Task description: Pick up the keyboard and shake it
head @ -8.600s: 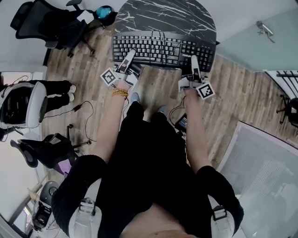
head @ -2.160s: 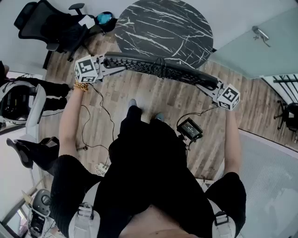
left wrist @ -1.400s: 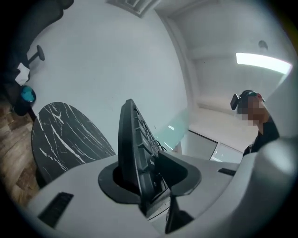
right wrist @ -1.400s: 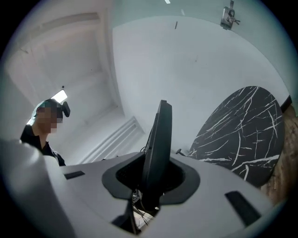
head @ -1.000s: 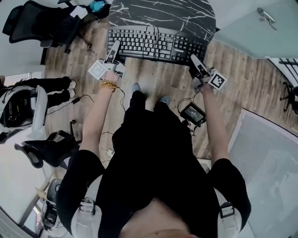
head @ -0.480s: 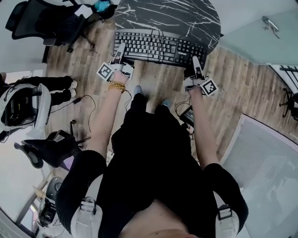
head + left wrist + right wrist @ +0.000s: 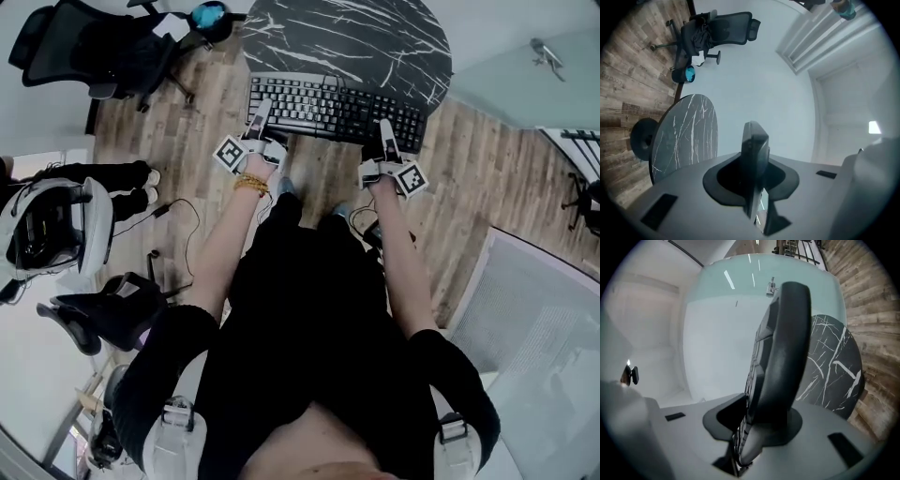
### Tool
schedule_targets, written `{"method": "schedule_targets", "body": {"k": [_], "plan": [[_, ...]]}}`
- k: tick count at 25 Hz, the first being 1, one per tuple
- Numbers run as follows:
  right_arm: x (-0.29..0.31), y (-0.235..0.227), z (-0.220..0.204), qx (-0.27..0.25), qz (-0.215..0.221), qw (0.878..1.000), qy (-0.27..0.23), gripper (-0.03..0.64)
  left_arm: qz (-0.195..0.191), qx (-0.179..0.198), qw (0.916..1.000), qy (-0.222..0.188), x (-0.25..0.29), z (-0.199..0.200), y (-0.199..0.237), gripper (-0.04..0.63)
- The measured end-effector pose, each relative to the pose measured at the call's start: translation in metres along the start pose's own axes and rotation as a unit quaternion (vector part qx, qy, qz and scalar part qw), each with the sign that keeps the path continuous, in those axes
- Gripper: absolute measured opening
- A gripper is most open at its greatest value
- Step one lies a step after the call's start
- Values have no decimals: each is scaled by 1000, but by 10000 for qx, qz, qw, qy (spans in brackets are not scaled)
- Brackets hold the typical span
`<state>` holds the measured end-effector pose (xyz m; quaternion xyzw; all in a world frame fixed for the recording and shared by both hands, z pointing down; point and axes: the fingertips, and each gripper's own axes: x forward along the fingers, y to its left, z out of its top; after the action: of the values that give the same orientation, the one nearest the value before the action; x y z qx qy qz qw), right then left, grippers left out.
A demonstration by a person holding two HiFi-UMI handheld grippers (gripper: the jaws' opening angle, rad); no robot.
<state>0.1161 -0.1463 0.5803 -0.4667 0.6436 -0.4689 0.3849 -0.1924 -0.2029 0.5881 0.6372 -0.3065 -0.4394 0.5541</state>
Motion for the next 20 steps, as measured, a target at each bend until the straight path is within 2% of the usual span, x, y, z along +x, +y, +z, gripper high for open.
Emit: {"method": "schedule_targets", "body": {"k": [5, 8, 11, 20], "plan": [[0, -1, -15, -33, -143, 9996, -221, 80, 147, -66, 9999, 56, -2, 11, 10, 77], [-2, -10, -18, 174, -283, 9978, -577, 77, 130, -101, 9999, -39, 2, 14, 13, 77], [-4, -21, -16, 326, -434, 9954, -796, 77, 318, -80, 9994, -91, 3, 11, 24, 78], [-1, -67, -10, 372, -836, 9951, -381, 80, 1053, 242, 9940, 158, 2, -7, 74, 83]]}}
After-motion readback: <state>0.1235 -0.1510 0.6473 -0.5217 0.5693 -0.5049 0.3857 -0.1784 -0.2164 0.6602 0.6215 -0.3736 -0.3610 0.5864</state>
